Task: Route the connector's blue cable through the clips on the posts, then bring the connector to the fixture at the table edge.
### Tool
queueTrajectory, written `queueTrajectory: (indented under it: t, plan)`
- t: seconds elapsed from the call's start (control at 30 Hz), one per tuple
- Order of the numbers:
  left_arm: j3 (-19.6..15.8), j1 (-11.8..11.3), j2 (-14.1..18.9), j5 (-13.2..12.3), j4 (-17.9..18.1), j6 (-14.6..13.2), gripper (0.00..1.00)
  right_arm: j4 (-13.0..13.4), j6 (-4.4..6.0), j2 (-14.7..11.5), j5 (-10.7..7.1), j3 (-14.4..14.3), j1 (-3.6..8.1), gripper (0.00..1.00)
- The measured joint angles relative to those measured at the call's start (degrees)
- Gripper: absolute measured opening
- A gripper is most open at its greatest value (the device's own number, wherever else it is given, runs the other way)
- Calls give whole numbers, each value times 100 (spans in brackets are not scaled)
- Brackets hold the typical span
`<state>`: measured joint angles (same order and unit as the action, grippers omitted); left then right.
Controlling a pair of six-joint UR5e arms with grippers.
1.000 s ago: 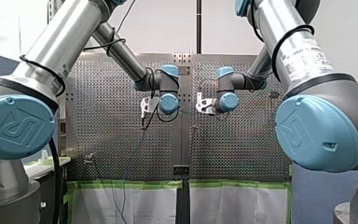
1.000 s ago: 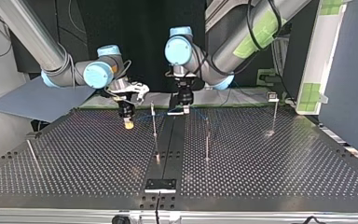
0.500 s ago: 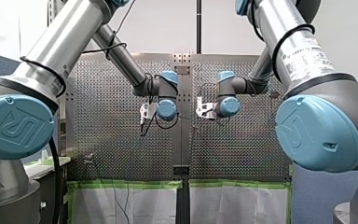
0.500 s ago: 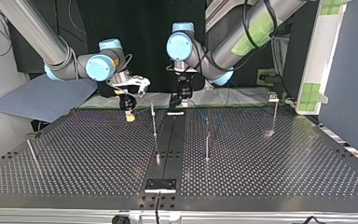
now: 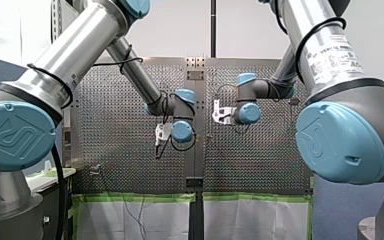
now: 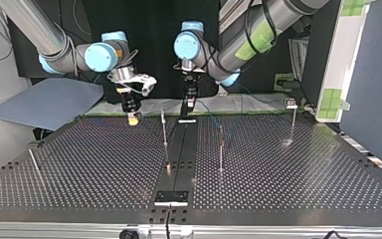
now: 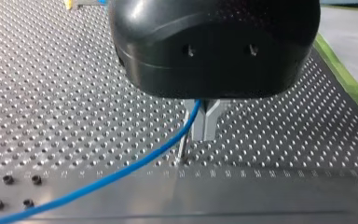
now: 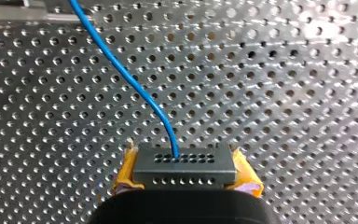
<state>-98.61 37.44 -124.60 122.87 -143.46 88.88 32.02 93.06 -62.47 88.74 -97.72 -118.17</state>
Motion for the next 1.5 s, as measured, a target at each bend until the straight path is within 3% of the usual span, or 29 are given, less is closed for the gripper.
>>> queueTrajectory:
  t: [0.37,0.97,1.3,1.5]
  plan:
    - [2,52,-20,-48,42,22,0,480,79,-155,98,-520,57,0]
    - [0,126,-23,-75,174,226,0,1173,51,-140,93,-1266,110,0]
    - [3,160,-49,-167,302,414,0,1524,40,249,95,-1316,146,0]
    - [26,195,-247,-161,410,399,0,1694,55,472,75,-1318,151,0]
